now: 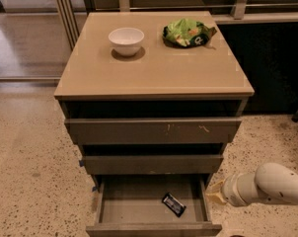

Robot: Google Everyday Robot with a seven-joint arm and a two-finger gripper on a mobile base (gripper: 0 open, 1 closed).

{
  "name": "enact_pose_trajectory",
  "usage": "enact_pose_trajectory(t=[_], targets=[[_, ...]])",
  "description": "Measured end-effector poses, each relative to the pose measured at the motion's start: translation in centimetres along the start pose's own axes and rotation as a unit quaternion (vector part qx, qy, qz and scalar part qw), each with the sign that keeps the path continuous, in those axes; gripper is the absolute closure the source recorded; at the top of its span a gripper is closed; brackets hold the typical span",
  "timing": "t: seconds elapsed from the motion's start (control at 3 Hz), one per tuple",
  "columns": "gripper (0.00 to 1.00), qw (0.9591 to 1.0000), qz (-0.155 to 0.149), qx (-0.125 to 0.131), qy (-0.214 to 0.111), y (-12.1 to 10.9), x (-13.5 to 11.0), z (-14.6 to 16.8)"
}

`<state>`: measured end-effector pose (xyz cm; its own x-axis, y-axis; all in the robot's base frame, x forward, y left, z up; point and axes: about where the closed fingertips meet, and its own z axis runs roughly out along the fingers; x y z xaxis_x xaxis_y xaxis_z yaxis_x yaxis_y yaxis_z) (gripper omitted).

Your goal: Pick rxbar blueberry from bottom drawer and place on counter

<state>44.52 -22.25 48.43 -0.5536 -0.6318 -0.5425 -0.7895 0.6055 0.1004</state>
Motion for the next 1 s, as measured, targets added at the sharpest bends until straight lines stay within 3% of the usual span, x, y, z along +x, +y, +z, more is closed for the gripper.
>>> enact_pose_trajectory(t=[0.33, 0.67, 1.0], targets=[[1.00, 0.9989, -0.005, -0.002, -0.047, -0.3, 0.4, 3.7], [1.00, 0.9963, -0.008, -0.022, -0.083, -0.5, 0.8, 8.3], [1.00, 0.9950, -0.004, -0.035, -0.093, -0.1, 1.5, 10.5]])
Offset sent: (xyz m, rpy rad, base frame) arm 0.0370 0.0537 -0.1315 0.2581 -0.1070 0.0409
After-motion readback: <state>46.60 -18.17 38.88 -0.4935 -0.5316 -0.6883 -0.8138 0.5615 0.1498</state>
